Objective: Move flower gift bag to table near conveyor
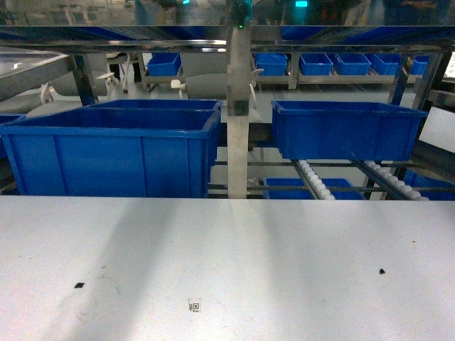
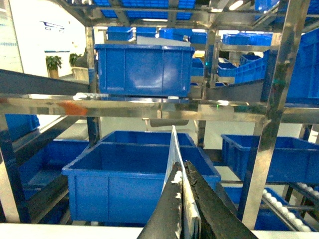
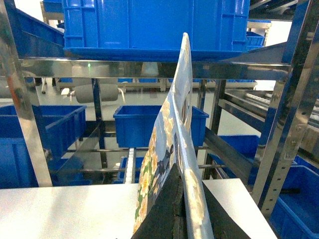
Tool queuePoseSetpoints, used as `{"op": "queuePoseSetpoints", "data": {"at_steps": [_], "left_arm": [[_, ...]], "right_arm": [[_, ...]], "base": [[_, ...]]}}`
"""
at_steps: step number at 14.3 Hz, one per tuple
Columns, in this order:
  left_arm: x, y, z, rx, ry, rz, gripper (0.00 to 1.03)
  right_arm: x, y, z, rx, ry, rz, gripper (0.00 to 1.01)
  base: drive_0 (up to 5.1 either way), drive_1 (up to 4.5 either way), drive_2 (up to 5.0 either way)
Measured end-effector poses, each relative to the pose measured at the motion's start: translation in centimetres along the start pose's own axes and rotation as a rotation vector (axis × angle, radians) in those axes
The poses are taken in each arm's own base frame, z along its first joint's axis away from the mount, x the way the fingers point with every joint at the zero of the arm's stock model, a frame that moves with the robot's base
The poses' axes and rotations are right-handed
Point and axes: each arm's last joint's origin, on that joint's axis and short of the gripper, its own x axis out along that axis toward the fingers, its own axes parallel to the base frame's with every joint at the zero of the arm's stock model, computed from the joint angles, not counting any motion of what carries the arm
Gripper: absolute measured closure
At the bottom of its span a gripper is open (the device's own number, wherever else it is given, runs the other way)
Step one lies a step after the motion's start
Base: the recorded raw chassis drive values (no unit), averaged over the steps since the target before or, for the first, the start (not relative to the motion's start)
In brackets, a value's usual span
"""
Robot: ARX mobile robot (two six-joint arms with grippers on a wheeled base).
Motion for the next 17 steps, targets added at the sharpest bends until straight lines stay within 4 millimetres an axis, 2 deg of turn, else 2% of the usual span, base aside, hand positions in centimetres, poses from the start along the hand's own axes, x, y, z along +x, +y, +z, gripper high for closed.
{"op": "queuePoseSetpoints", "data": {"at_steps": [2,14,17], "left_arm": [[0.0,0.0,0.1,-0.001,-0.005,-0.007,1.01],[0.0,0.0,-0.1,0.0,0.005,-0.005,1.01],[0.0,0.0,-0.1,0.0,0.005,-0.005,1.01]], "right_arm": [[0.0,0.0,-0.1,0.0,0.006,0.0,0.99],[0.1,0.0,-0.1,0.0,0.006,0.01,0.99],[1.2,0.4,-0.9,0.004,0.022,0.061,0.99]], "base": [[-5.0,2.45,2.4],[0.0,0.0,0.0],[0.0,0.0,0.0]]}}
